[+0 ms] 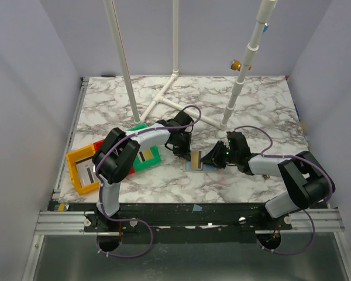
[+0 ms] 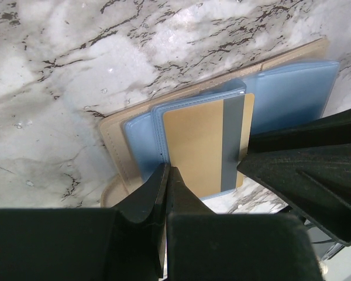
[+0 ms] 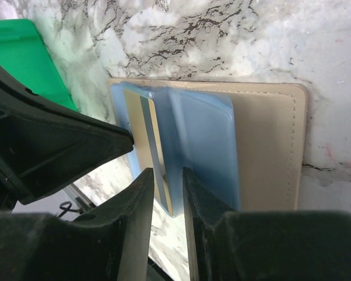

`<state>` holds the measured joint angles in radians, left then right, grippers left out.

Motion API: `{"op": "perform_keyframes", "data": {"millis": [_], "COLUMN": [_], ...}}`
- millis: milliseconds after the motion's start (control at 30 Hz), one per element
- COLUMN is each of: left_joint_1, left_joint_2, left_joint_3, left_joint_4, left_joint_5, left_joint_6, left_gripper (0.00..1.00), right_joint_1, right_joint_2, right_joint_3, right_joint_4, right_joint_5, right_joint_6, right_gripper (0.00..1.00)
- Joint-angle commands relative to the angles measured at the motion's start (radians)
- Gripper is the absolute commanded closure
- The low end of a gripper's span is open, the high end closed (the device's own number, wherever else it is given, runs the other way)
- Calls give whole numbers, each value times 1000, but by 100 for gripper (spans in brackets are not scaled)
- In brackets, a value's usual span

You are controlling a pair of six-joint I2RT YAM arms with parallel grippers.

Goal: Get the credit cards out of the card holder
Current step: Remove the credit card from the card holder.

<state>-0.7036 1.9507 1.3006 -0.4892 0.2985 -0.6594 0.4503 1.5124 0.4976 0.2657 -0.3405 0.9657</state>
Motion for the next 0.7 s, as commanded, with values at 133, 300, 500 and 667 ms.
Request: {"op": "perform_keyframes", "data": {"millis": [133, 300, 500, 667], "left_joint_1": [-9, -9, -8, -8], "left_joint_2": [40, 41, 43, 46], "left_joint_3": [6, 7, 9, 12], "left_joint_4": [-28, -28, -28, -32], "left_joint_5": [-27, -27, -27, -28], "left_joint_6": [7, 7, 7, 9], "left_gripper": [100, 100, 100, 100], "right_joint_1": [-56, -64, -62, -64], "right_joint_2": [37, 62, 96, 98], "right_joint_3": [-80, -83, -85, -97], "right_joint_4": [241, 269, 300, 302], "right_joint_5": [-149, -170, -181, -170], "right_joint_6": [86, 95, 107, 109], "right_gripper": [70, 71, 73, 74]}}
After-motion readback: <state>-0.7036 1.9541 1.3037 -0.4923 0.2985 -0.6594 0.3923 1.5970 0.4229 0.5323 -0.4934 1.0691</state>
